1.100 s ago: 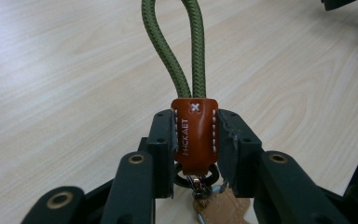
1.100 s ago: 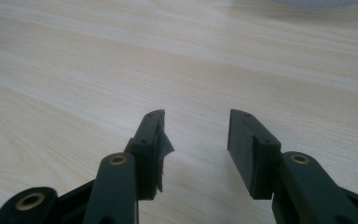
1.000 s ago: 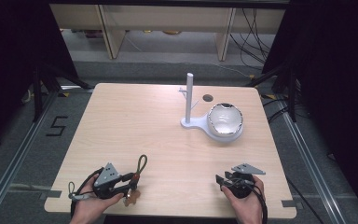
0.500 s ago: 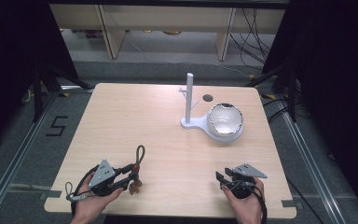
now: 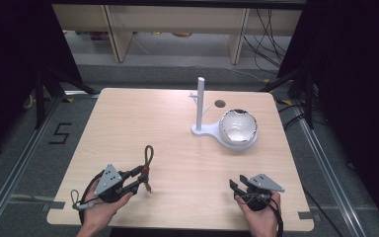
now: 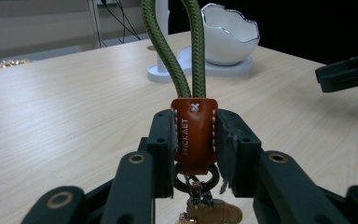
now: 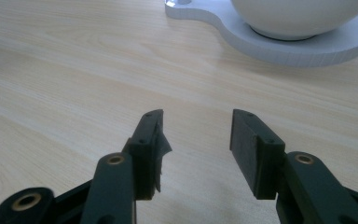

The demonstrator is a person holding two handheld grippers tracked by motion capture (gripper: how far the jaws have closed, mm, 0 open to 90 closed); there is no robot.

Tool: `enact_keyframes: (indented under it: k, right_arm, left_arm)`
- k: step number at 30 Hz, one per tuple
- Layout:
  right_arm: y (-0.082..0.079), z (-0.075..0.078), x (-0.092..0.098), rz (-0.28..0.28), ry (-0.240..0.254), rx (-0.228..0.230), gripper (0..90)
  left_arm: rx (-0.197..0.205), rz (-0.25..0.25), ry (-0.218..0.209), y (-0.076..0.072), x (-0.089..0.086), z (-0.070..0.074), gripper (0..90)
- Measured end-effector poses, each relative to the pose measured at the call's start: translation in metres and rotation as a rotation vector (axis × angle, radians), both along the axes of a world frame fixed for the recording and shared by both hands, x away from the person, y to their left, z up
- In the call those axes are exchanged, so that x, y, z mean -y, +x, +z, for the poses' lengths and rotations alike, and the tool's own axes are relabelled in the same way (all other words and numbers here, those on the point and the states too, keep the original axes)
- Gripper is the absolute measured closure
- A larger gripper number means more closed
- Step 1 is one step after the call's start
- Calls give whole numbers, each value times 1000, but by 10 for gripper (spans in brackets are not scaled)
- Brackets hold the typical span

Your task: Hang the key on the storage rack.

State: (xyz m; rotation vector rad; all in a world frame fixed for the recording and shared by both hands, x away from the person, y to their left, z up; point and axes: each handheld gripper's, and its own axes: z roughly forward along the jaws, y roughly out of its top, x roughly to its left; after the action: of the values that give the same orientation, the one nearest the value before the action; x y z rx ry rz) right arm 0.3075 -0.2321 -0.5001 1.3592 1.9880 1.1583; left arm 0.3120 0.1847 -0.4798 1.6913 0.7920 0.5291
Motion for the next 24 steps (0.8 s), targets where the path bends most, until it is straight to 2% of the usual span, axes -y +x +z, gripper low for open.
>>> enact_keyframes:
  k: [1, 2, 3, 4, 5, 6, 8, 11, 12, 13, 14, 21, 23, 24]
  right_arm:
    - [0, 0, 0, 3, -7, -6, 549]
    - [-1, 1, 1, 17, 15, -12, 549]
    - [-1, 0, 1, 14, 6, -2, 549]
    - [-2, 2, 1, 17, 12, -15, 549]
    - [-2, 2, 2, 19, 13, -18, 548]
    - [-2, 2, 2, 19, 12, -15, 549]
    - [-2, 1, 2, 8, 4, -7, 548]
    - [-2, 1, 2, -3, -5, -5, 551]
    - [-3, 1, 1, 4, 11, -11, 551]
    - [-6, 2, -2, -26, 39, -45, 552]
    - [-5, 2, 0, -13, 25, -27, 552]
    - [-4, 1, -1, -10, 31, -11, 550]
    - [-3, 0, 1, 8, 12, 3, 549]
    - [-2, -1, 1, 10, 20, 11, 549]
  left_arm:
    - [7, 1, -2, 0, 1, 1, 677]
    - [10, 4, 0, 0, 1, 1, 677]
    - [14, 1, 1, 0, 1, 2, 677]
    - [25, -1, -17, 1, 2, 2, 676]
    - [25, -1, -17, 1, 2, 2, 676]
    - [21, 5, -2, 0, 3, 4, 676]
    - [27, 2, -1, 1, 4, 5, 676]
    - [39, -6, -13, 4, 6, 6, 676]
    - [39, -6, -13, 4, 6, 6, 676]
    - [44, -2, -16, 5, 6, 7, 676]
    - [36, 2, 3, 5, 6, 9, 676]
    - [51, 0, -2, 9, 7, 15, 676]
    - [52, 1, -3, 10, 8, 16, 676]
    - [52, -1, -2, 11, 8, 16, 676]
